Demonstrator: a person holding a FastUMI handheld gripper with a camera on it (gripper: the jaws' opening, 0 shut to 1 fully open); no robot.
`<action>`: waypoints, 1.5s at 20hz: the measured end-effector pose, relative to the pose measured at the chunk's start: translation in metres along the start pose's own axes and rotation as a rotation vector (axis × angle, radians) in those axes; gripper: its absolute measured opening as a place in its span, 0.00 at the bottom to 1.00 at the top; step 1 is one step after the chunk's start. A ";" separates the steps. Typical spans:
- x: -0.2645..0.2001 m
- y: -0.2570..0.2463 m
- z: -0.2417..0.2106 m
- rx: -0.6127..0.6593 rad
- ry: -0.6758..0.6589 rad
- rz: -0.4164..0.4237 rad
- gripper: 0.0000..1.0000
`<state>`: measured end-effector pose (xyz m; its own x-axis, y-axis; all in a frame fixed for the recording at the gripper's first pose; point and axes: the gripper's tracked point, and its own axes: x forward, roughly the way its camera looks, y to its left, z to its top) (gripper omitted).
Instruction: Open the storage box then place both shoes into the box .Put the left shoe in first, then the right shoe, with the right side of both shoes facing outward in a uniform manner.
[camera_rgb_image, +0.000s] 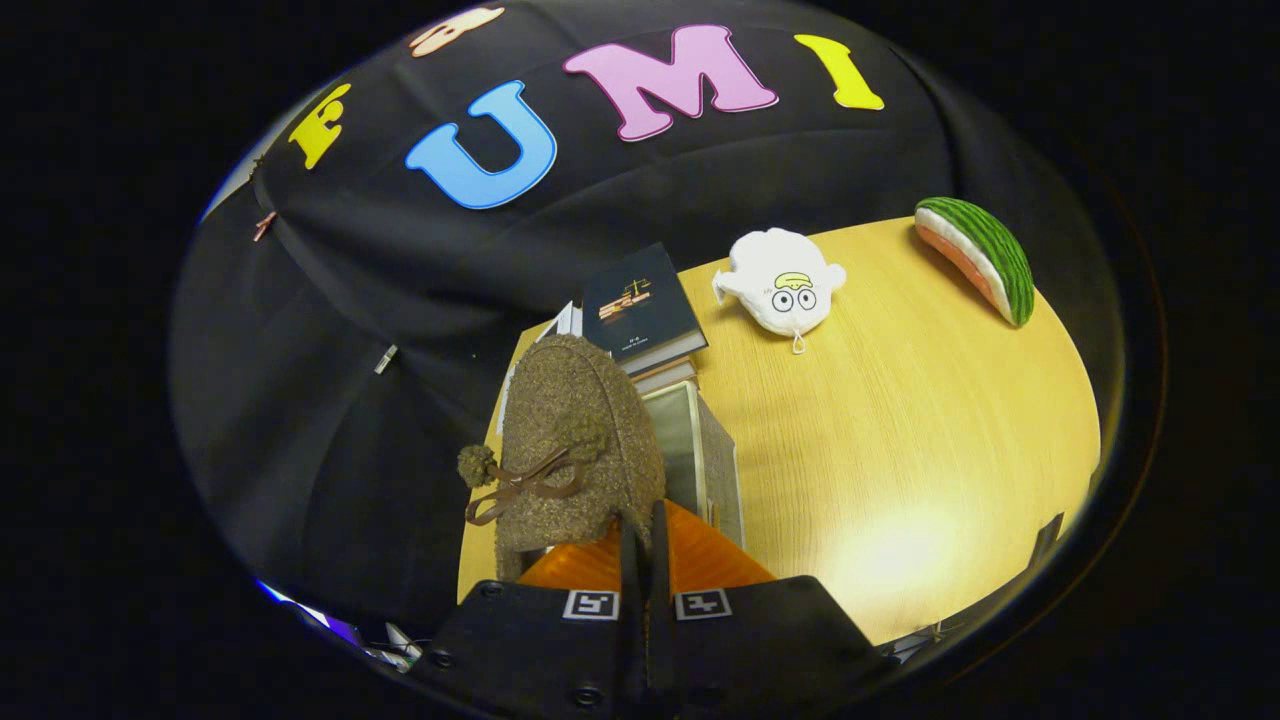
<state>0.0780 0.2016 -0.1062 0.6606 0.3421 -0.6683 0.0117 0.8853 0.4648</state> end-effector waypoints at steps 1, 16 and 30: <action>0.006 0.002 -0.004 0.007 0.006 -0.005 0.06; 0.036 -0.002 -0.028 -0.037 0.016 -0.145 0.29; -0.110 -0.061 0.081 -0.362 -0.478 -0.162 0.99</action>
<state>0.0656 0.0846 -0.0143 0.9359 0.0898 -0.3407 -0.0602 0.9935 0.0965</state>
